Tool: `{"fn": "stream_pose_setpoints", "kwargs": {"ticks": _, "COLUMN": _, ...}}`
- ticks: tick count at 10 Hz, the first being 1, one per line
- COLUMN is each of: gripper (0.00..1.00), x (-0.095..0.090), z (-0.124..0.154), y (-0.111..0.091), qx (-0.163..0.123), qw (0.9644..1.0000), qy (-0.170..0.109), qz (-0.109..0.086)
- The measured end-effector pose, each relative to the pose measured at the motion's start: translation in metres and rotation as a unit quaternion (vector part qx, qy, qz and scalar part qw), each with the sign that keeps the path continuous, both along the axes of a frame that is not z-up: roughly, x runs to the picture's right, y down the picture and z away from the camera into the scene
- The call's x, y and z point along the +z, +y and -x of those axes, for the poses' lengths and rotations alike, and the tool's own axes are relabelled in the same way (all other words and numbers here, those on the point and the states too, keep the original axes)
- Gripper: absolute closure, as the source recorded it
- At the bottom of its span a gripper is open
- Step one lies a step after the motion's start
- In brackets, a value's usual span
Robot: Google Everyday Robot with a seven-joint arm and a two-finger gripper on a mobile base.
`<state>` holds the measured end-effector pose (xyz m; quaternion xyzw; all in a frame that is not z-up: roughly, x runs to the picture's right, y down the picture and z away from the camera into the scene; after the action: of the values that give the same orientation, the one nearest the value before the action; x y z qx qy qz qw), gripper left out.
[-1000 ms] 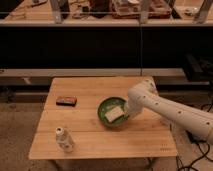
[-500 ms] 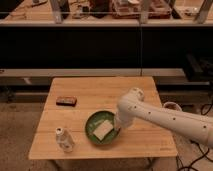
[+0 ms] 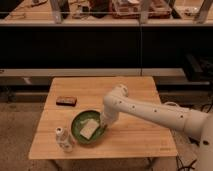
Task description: Drag the ceramic bowl in a circle
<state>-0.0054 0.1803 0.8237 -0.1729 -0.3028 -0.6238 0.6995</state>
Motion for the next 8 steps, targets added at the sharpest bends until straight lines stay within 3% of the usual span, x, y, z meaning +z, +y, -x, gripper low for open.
{"fn": "stream_pose_setpoints", "kwargs": {"ticks": 3, "gripper": 1.0, "x": 0.035, "z": 0.003, "y": -0.041, "qx": 0.004, "qw": 1.0, "qy": -0.005, "qz": -0.008}}
{"fn": "stream_pose_setpoints", "kwargs": {"ticks": 4, "gripper": 1.0, "x": 0.052, "z": -0.009, "y": -0.056, "qx": 0.015, "qw": 0.9998, "qy": 0.006, "qz": -0.008}}
{"fn": "stream_pose_setpoints", "kwargs": {"ticks": 6, "gripper": 1.0, "x": 0.068, "z": -0.038, "y": -0.069, "qx": 0.036, "qw": 0.9988, "qy": 0.032, "qz": -0.005}}
{"fn": "stream_pose_setpoints", "kwargs": {"ticks": 8, "gripper": 1.0, "x": 0.072, "z": -0.094, "y": -0.074, "qx": 0.076, "qw": 0.9937, "qy": 0.082, "qz": -0.005}}
